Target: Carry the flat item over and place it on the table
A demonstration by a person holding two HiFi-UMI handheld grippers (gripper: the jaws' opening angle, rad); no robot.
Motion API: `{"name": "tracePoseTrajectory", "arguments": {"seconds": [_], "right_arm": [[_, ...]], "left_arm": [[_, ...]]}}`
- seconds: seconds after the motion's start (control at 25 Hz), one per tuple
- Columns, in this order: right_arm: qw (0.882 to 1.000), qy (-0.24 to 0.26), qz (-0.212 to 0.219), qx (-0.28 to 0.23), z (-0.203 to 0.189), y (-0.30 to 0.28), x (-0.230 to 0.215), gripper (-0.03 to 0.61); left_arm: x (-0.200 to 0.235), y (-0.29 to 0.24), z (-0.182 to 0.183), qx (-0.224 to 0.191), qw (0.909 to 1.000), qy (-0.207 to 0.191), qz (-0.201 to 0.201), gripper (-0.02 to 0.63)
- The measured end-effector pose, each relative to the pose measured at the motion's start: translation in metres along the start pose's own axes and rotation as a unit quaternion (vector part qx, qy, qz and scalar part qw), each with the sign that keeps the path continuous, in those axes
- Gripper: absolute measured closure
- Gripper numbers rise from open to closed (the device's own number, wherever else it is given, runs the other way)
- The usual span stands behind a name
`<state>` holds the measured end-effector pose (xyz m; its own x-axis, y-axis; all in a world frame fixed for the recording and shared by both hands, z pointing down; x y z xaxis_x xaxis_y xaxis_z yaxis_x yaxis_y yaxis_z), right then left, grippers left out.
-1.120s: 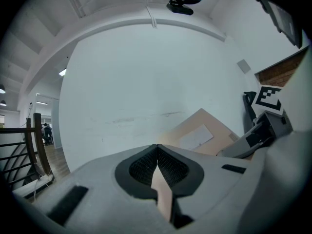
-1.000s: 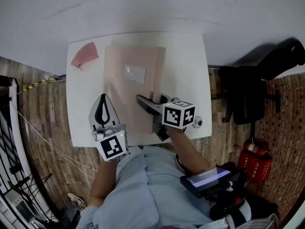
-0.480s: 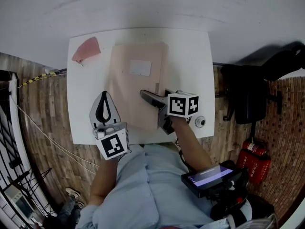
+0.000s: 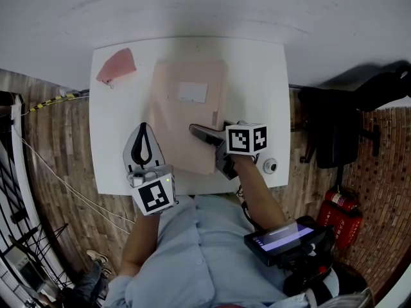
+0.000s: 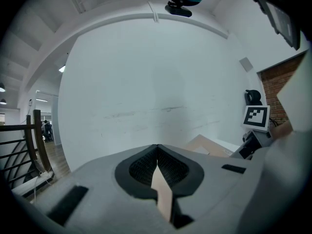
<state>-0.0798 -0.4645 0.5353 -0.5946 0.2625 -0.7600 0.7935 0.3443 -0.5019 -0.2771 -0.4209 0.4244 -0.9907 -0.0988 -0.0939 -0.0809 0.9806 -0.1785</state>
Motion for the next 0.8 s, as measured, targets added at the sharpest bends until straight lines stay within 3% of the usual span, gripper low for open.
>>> {"name": "tracePoseTrajectory", "arguments": {"seconds": [0.8], "right_arm": [[0.990, 0.087, -0.108, 0.006, 0.0019, 0.0009, -0.0096, 0.091]], "left_arm": [[0.0033, 0.0004, -0.0071, 0.003, 1.0000, -0.008, -0.004, 0.604]]}}
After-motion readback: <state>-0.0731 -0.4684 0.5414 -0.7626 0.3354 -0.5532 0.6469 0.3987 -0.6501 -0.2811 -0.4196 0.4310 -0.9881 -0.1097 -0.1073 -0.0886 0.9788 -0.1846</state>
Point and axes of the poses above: the fingertips, and each gripper's own axes: y backward along the fingers, x to its left, z out of its top, the point moved 7 cm from there along y, backward along the fingers, and after that the axes turned 2 degrees about y, right-handed, at the moved point
